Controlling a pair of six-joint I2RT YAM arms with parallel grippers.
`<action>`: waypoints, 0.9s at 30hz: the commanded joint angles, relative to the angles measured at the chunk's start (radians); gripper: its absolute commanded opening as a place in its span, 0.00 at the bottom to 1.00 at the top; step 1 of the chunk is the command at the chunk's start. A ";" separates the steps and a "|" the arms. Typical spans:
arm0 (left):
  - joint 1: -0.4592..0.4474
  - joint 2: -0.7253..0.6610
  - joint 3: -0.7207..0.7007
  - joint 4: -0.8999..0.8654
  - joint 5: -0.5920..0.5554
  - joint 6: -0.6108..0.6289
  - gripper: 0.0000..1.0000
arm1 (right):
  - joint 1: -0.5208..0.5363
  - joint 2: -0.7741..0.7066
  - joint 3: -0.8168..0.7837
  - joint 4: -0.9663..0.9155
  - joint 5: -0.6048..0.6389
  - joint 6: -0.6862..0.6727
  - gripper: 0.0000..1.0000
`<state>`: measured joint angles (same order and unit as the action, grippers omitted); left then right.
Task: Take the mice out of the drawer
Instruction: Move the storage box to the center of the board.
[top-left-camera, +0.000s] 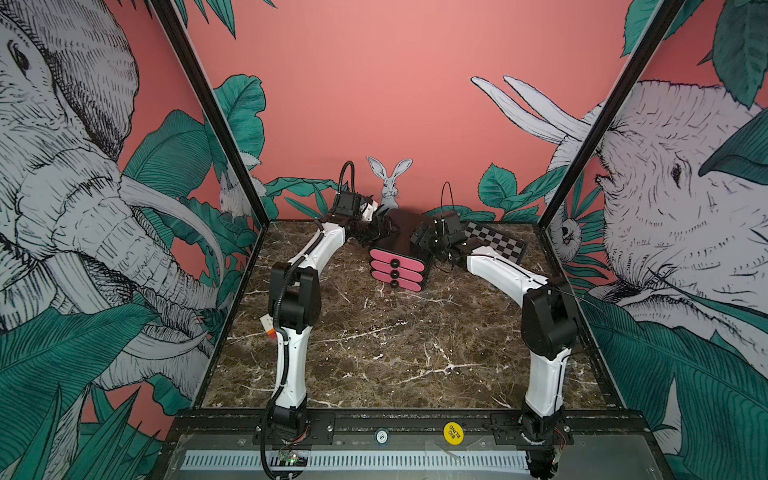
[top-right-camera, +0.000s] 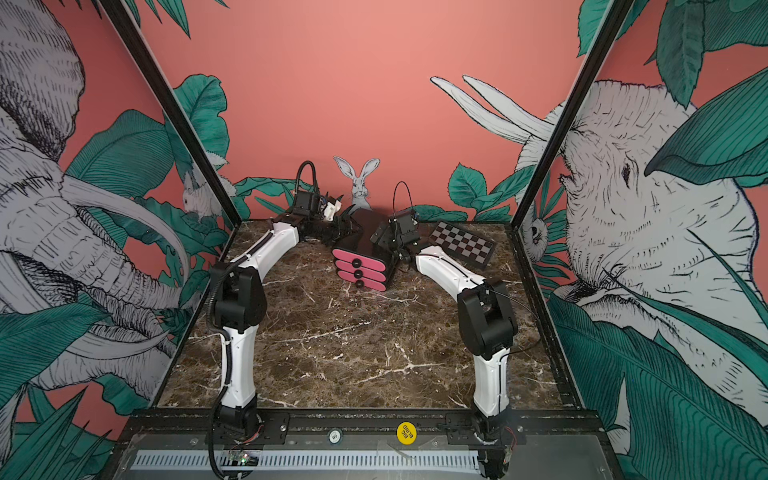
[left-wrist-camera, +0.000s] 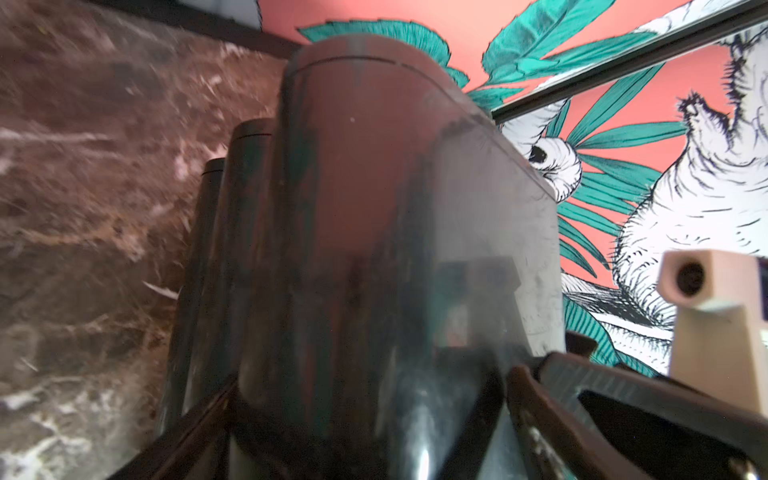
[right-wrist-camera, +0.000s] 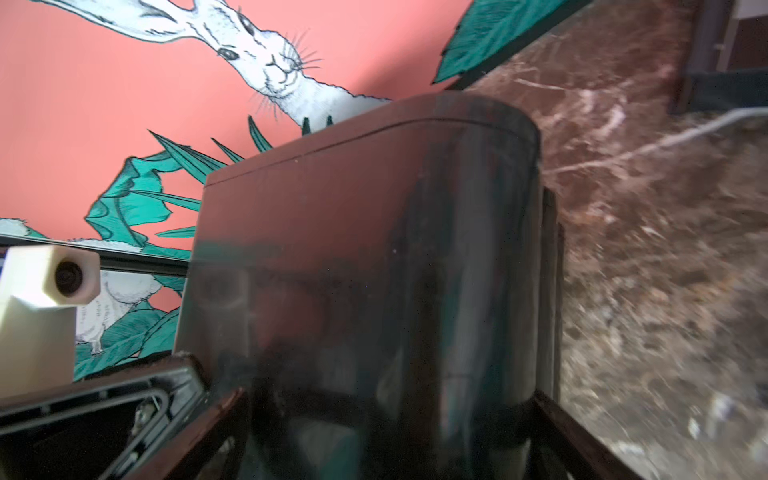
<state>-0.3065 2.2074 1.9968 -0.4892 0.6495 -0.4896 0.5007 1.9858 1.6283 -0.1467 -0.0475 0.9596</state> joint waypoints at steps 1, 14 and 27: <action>-0.054 0.011 0.050 0.034 0.166 0.020 0.98 | 0.037 0.023 0.021 0.170 -0.199 0.027 0.96; -0.055 -0.076 -0.078 0.075 0.195 0.003 0.95 | 0.063 -0.090 -0.090 0.176 -0.176 -0.051 0.98; -0.201 -0.581 -0.674 0.125 0.066 -0.068 0.95 | -0.055 -0.077 -0.060 0.157 -0.292 -0.212 0.98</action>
<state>-0.4004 1.7279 1.3380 -0.3389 0.5991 -0.5732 0.4404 1.9305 1.5406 -0.0254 -0.2569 0.8162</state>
